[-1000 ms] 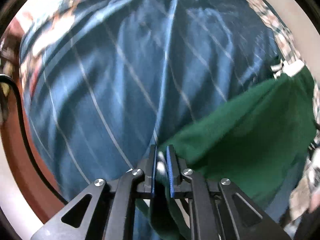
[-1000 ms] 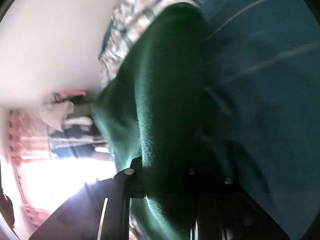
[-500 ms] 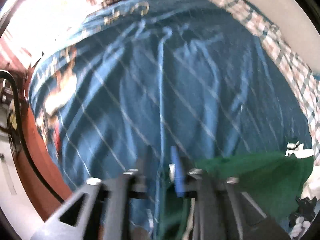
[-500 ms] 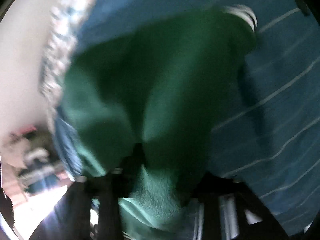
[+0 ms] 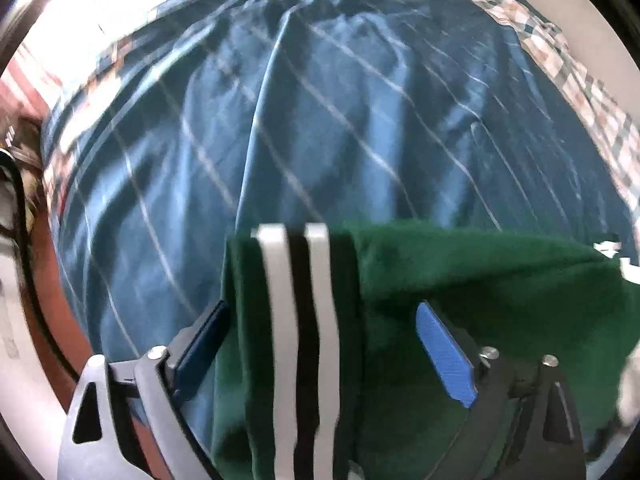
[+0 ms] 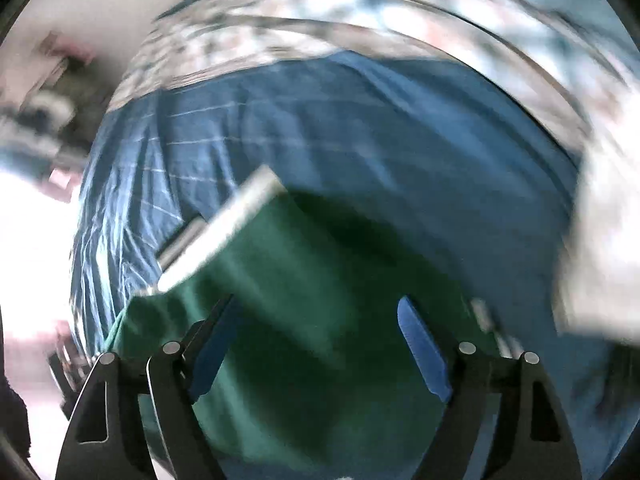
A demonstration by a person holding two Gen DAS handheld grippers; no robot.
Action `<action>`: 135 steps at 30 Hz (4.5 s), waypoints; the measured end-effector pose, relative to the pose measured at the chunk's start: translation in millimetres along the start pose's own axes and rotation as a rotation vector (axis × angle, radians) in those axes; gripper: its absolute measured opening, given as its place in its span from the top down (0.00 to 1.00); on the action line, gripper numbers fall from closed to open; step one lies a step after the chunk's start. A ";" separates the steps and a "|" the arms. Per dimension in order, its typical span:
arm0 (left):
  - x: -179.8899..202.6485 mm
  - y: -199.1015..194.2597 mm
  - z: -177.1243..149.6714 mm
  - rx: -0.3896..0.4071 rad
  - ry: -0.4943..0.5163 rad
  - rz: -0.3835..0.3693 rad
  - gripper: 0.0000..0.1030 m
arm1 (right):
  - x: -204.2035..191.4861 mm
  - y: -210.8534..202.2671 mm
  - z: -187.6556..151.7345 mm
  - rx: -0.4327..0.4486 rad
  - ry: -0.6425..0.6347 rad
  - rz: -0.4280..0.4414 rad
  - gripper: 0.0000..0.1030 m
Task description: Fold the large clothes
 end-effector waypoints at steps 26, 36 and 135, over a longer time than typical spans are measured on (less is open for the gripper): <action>-18.4 -8.8 24.6 -0.017 -0.156 -0.174 0.55 | -46.8 94.1 44.7 -0.082 0.034 0.015 0.34; -54.8 -53.7 -92.4 -0.164 -0.292 -0.099 0.36 | 22.0 -32.6 -57.9 -0.051 0.175 -0.028 0.32; 9.5 -109.4 241.2 0.565 0.000 -0.252 0.82 | -83.4 110.3 -187.3 -0.161 0.282 -0.174 0.71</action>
Point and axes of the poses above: each gripper's, at about its wrist camera, not at the fingertips, and y roughly the way its jaws point, x to its right, z to its top, the point moved 9 cm from there along y, roughly the way its jaws point, and after that the axes turned 15 degrees about x, right-handed, at the moved point
